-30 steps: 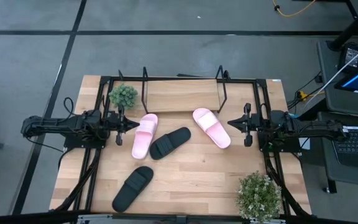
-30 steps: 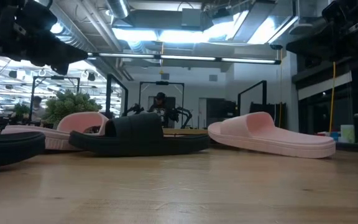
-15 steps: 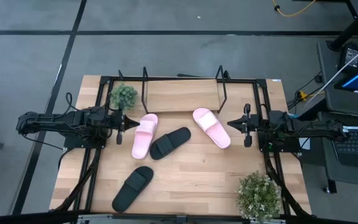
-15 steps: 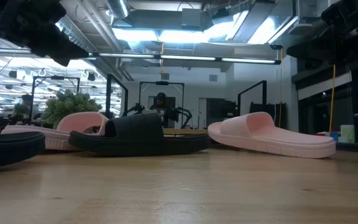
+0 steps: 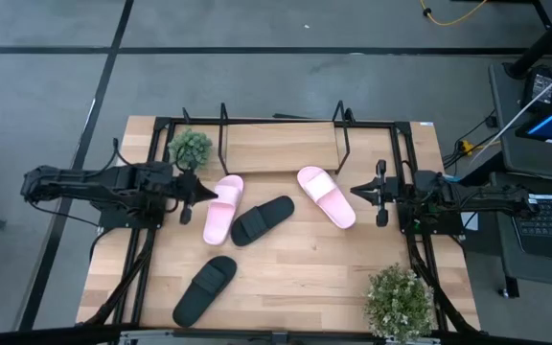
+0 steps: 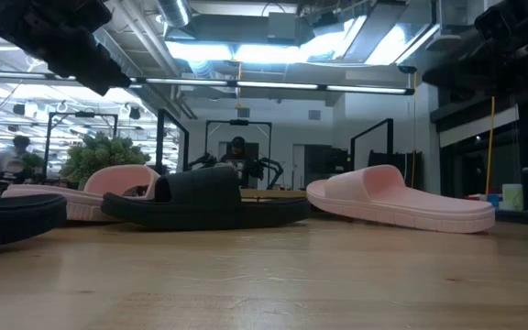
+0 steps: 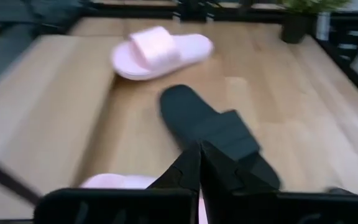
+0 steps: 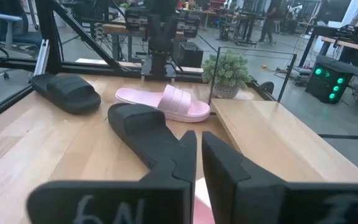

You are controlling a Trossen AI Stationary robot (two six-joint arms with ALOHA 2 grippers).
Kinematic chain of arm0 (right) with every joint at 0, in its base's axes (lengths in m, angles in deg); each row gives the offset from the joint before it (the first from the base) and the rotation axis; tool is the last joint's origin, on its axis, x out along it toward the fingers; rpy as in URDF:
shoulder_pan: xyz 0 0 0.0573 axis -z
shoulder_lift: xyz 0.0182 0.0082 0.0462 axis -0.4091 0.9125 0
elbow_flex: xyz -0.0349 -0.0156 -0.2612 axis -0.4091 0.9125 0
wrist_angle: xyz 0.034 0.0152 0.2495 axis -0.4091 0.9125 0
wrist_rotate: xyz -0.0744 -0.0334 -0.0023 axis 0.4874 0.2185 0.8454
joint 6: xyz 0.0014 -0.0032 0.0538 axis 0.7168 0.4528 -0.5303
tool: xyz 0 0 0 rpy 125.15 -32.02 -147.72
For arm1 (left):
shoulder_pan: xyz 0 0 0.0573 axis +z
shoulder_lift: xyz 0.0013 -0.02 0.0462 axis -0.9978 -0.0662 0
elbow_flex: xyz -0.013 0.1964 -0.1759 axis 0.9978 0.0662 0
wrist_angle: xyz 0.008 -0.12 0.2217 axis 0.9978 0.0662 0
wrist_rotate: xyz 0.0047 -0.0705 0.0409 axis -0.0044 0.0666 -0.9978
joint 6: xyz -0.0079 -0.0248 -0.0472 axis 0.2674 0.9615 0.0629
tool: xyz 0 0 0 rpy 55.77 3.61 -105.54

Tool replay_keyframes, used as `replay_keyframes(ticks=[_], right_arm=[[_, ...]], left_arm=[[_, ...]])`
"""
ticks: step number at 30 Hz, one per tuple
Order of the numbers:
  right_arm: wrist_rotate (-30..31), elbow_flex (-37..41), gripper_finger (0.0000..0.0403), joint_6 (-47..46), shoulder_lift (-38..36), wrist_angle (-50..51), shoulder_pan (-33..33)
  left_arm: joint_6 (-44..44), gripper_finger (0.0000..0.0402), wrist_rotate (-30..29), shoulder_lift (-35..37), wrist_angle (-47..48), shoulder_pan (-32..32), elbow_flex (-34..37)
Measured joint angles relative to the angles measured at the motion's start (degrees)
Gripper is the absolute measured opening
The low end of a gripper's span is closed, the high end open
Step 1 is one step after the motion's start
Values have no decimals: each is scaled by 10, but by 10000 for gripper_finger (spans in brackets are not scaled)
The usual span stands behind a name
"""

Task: Pick and place slides into the shelf
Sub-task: Put the top black slide on the shelf

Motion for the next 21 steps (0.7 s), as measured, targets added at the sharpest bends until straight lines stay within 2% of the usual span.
replay_keyframes(ticks=[3,13,21], right_arm=[[0,0,29,0,0,7,0],[0,0,29,-9,0,18,0],[0,0,29,-5,0,10,0]], left_arm=[[0,0,31,-14,-12,0,0],[0,0,34,-18,-15,0,0],[-1,0,81,-18,-9,0,0]])
